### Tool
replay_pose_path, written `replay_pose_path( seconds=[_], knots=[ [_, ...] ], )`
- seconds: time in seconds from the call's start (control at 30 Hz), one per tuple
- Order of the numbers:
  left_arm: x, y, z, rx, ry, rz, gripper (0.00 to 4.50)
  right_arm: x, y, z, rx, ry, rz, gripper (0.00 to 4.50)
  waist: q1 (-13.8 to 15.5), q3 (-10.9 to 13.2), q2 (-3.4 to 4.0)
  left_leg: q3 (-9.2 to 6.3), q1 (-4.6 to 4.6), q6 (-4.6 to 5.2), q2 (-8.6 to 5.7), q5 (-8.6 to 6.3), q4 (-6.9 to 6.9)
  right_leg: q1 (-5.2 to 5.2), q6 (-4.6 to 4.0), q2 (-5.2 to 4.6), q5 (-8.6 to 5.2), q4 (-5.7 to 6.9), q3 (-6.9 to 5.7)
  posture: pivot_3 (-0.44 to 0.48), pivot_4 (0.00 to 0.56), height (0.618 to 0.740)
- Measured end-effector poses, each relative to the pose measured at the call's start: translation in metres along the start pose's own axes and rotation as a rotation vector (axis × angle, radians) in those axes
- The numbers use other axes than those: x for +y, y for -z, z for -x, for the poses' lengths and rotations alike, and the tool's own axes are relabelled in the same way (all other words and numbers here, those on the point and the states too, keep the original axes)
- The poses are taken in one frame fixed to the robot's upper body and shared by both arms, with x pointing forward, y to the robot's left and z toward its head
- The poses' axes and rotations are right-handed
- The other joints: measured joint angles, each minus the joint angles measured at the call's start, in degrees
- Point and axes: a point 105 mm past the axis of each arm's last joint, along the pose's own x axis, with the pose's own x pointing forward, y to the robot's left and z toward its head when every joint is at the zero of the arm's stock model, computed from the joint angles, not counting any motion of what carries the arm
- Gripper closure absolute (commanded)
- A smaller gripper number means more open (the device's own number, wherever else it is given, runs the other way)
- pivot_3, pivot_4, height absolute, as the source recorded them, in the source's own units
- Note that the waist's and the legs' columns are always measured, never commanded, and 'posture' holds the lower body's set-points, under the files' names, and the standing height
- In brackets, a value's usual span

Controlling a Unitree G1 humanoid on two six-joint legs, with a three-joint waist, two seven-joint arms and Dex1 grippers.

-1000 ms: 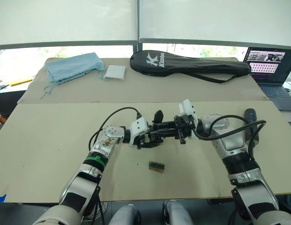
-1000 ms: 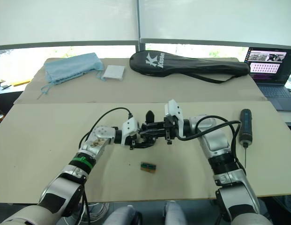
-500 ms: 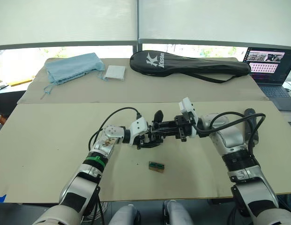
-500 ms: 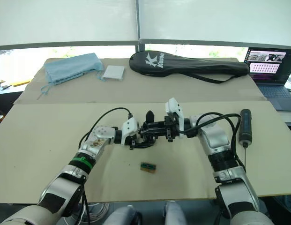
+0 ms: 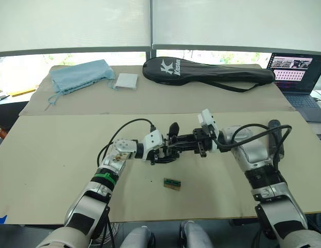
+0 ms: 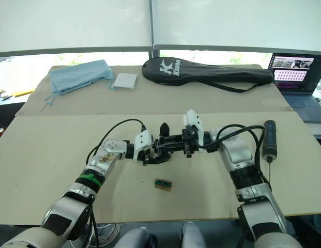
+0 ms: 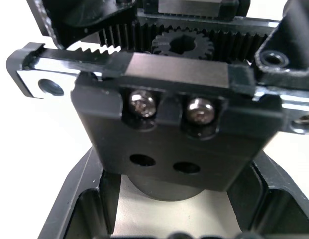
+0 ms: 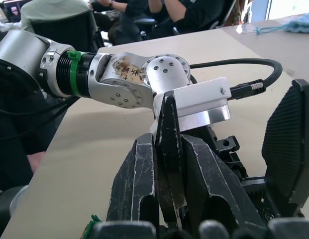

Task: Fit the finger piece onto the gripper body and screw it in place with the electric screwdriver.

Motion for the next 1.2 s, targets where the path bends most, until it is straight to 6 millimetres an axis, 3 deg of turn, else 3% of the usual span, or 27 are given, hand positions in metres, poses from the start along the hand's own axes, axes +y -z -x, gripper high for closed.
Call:
replay_pose_path(
  seconds=[1.2],
  knots=[
    [-0.0024, 0.0097, 0.0022, 0.036, -0.006, 0.02, 2.16, 0.0002, 0.0042, -0.008, 0.132, 0.047, -0.079, 4.19, -0.6, -1.7, -0.04, 0.02, 0.28, -0.02, 0.07, -0.01, -0.48, 0.07, -0.01, -0.03, -0.01, -0.14, 0.49, 0.0, 0.15, 0.736]
  ],
)
